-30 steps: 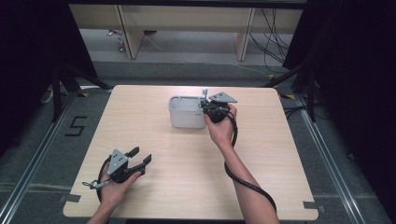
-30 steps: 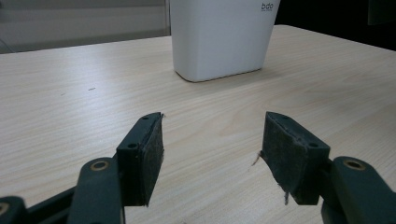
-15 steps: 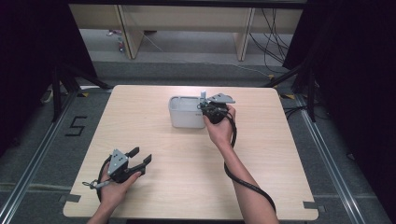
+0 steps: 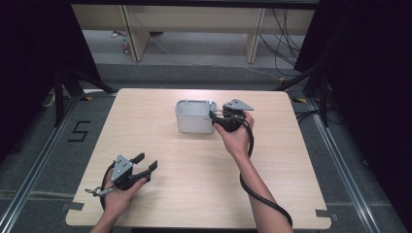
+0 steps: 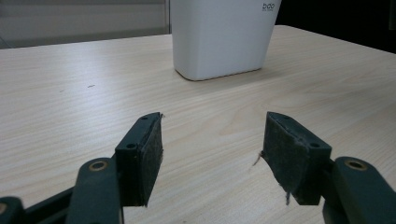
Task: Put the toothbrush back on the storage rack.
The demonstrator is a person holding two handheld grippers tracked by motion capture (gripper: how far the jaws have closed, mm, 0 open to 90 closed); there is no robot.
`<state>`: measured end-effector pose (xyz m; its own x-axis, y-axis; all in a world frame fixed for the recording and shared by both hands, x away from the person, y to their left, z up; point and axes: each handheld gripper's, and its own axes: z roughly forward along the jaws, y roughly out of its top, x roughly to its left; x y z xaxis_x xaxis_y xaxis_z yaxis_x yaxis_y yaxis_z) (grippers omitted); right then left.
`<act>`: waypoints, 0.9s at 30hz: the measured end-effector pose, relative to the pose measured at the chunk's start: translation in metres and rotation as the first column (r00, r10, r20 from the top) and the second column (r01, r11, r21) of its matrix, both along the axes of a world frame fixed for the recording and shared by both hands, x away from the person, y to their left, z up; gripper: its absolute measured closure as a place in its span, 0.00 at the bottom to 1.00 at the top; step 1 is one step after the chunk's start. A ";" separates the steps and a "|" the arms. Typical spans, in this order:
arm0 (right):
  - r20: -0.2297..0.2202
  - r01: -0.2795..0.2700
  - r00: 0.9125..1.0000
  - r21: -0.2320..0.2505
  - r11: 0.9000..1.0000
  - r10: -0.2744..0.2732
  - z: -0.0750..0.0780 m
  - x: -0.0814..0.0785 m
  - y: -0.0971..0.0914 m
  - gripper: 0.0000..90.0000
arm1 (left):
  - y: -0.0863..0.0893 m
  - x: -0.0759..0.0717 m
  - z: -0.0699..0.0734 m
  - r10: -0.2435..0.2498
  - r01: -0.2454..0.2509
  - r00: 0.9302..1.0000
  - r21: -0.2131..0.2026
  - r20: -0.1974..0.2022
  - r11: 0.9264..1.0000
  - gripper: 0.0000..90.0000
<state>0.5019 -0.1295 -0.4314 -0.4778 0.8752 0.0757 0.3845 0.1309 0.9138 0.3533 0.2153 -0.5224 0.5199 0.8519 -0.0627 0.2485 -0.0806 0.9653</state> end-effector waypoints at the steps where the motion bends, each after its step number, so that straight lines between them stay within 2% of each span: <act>1: 0.014 -0.004 1.000 -0.004 1.000 0.004 0.000 -0.002 -0.003 0.46 | 0.000 0.000 0.000 0.000 0.000 1.000 0.002 -0.001 1.000 0.41; 2: 0.016 -0.004 1.000 0.013 1.000 0.004 -0.001 -0.004 -0.003 0.46 | -0.001 -0.001 0.000 0.001 -0.001 1.000 0.004 -0.002 1.000 0.41; 4: 0.017 -0.011 1.000 0.010 1.000 0.011 -0.002 -0.008 -0.006 0.46 | 0.000 -0.001 0.000 0.002 -0.002 1.000 0.005 -0.002 1.000 0.41; 7: -0.009 -0.002 1.000 0.022 1.000 0.003 -0.003 -0.014 -0.009 0.44 | 0.000 0.000 0.000 0.004 -0.004 1.000 0.000 -0.002 1.000 0.42; 8: 0.006 -0.014 1.000 0.003 1.000 0.014 -0.005 -0.013 -0.011 0.44 | 0.000 0.000 0.000 0.003 -0.003 1.000 0.000 -0.002 1.000 0.42; 10: -0.005 -0.006 1.000 0.026 1.000 0.006 -0.007 -0.016 -0.014 0.43 | 0.000 -0.001 0.000 0.003 -0.003 1.000 0.004 -0.002 1.000 0.42; 15: -0.016 -0.010 1.000 0.024 1.000 0.010 -0.015 -0.021 -0.014 0.43 | 0.000 -0.001 0.000 0.006 -0.006 1.000 0.004 0.002 1.000 0.42; 16: -0.031 -0.004 0.999 0.031 1.000 0.005 -0.016 -0.023 -0.014 0.43 | -0.001 -0.001 0.000 0.006 -0.006 1.000 0.005 0.002 1.000 0.42; 17: -0.019 -0.008 1.000 0.016 1.000 0.008 -0.018 -0.023 -0.015 0.43 | -0.001 -0.001 0.000 0.006 -0.006 1.000 0.001 0.003 1.000 0.42; 18: -0.026 -0.007 1.000 0.007 1.000 0.007 -0.018 -0.024 -0.015 0.43 | -0.001 -0.001 0.000 0.006 -0.006 1.000 0.002 0.002 1.000 0.42; 19: -0.036 -0.007 0.999 0.021 1.000 0.007 -0.020 -0.026 -0.015 0.44 | -0.001 -0.001 0.000 0.005 -0.005 1.000 0.004 -0.002 1.000 0.42; 20: -0.033 -0.007 0.999 0.009 1.000 0.008 -0.020 -0.028 -0.017 0.44 | -0.001 -0.001 0.000 0.003 -0.003 1.000 0.003 -0.003 1.000 0.42; 21: -0.032 0.001 0.999 0.002 1.000 -0.001 -0.020 -0.030 -0.018 0.44 | 0.000 -0.001 0.000 0.001 -0.001 1.000 0.000 0.002 1.000 0.42; 22: -0.036 -0.016 0.999 -0.004 1.000 0.016 -0.020 -0.031 -0.019 0.44 | 0.000 0.001 -0.001 -0.010 0.010 1.000 -0.010 0.021 1.000 0.42; 23: -0.040 -0.009 0.999 -0.004 1.000 0.009 -0.020 -0.033 -0.020 0.44 | 0.001 -0.001 0.000 0.007 -0.007 1.000 -0.002 -0.005 1.000 0.42; 24: -0.029 -0.016 0.999 -0.024 1.000 0.015 -0.020 -0.033 -0.022 0.44 | 0.000 0.000 0.000 0.002 -0.002 1.000 -0.009 0.003 1.000 0.42; 25: -0.048 -0.012 0.999 -0.010 1.000 0.011 -0.019 -0.035 -0.023 0.44 | 0.000 0.001 -0.001 -0.006 0.007 1.000 -0.012 0.017 1.000 0.42; 27: -0.050 -0.008 0.999 -0.013 1.000 0.007 -0.019 -0.037 -0.025 0.44 | 0.000 0.001 -0.001 -0.009 0.009 1.000 -0.009 0.019 1.000 0.42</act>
